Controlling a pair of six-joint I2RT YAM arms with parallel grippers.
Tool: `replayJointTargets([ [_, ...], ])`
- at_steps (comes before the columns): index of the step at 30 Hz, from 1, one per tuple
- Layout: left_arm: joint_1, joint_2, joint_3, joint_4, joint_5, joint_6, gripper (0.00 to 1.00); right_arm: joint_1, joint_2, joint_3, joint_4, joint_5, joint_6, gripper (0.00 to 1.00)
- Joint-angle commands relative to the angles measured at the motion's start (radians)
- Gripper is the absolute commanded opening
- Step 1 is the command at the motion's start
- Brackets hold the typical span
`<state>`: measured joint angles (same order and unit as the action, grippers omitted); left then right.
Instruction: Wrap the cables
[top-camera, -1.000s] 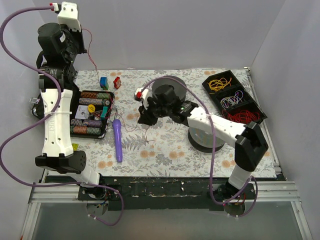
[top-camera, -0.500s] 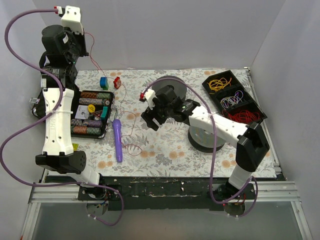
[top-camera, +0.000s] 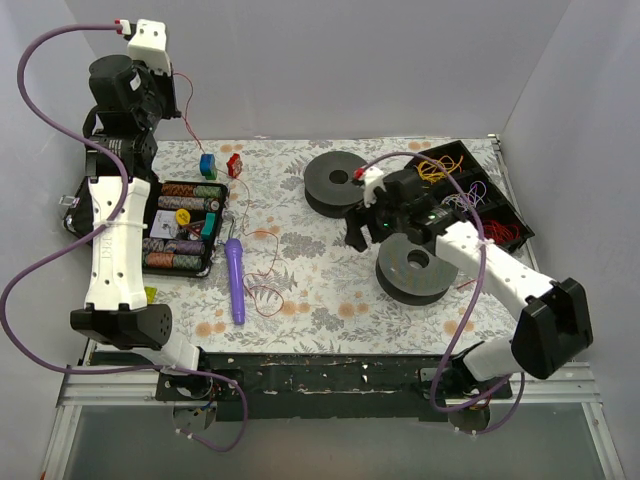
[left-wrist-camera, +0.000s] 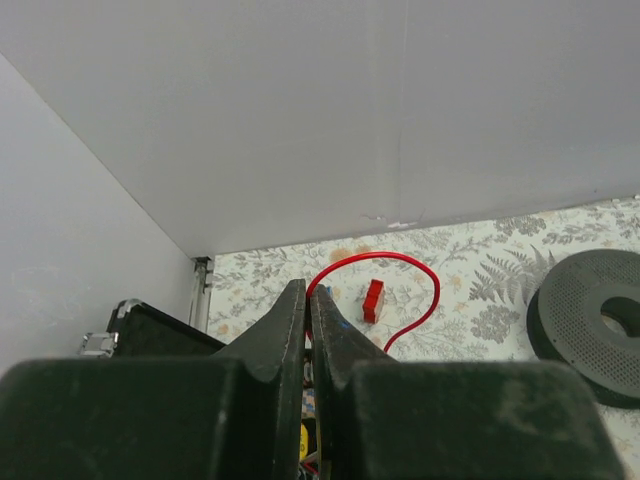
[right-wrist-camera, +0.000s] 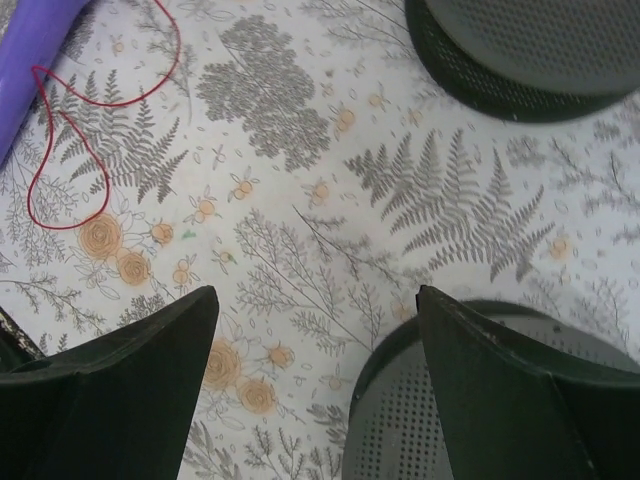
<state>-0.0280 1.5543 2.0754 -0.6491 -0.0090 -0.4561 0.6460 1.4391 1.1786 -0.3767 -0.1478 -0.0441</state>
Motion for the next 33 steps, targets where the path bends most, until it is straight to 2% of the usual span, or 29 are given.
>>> replayJointTargets([
  [1,0.002,-0.063,-0.058,0.009,0.072,-0.026,0.00,-0.167,-0.132,-0.129,0.077,-0.117,0.191,0.88],
  [6,0.002,-0.076,-0.162,0.009,0.188,-0.078,0.00,-0.405,-0.294,-0.354,0.104,-0.199,0.340,0.87],
  [10,0.000,-0.060,-0.192,0.016,0.270,-0.134,0.00,-0.522,-0.433,-0.512,0.090,-0.202,0.392,0.86],
  [14,-0.012,-0.050,-0.210,0.020,0.311,-0.167,0.00,-0.637,-0.514,-0.562,-0.002,-0.159,0.405,0.86],
  [16,-0.021,-0.043,-0.218,0.022,0.320,-0.171,0.00,-0.731,-0.535,-0.571,-0.030,-0.148,0.408,0.87],
  [20,-0.035,-0.051,-0.238,0.022,0.320,-0.168,0.00,-0.896,-0.571,-0.609,-0.022,-0.203,0.441,0.87],
  [25,-0.043,-0.056,-0.255,0.019,0.323,-0.158,0.00,-0.959,-0.577,-0.678,0.007,-0.226,0.496,0.88],
  [27,-0.044,-0.056,-0.256,0.019,0.325,-0.156,0.00,-0.971,-0.560,-0.732,0.063,-0.292,0.524,0.86],
  [30,-0.049,-0.051,-0.261,0.019,0.333,-0.153,0.00,-0.973,-0.526,-0.780,0.163,-0.406,0.553,0.78],
  [33,-0.055,-0.053,-0.267,0.019,0.336,-0.151,0.00,-0.973,-0.520,-0.790,0.196,-0.440,0.567,0.65],
])
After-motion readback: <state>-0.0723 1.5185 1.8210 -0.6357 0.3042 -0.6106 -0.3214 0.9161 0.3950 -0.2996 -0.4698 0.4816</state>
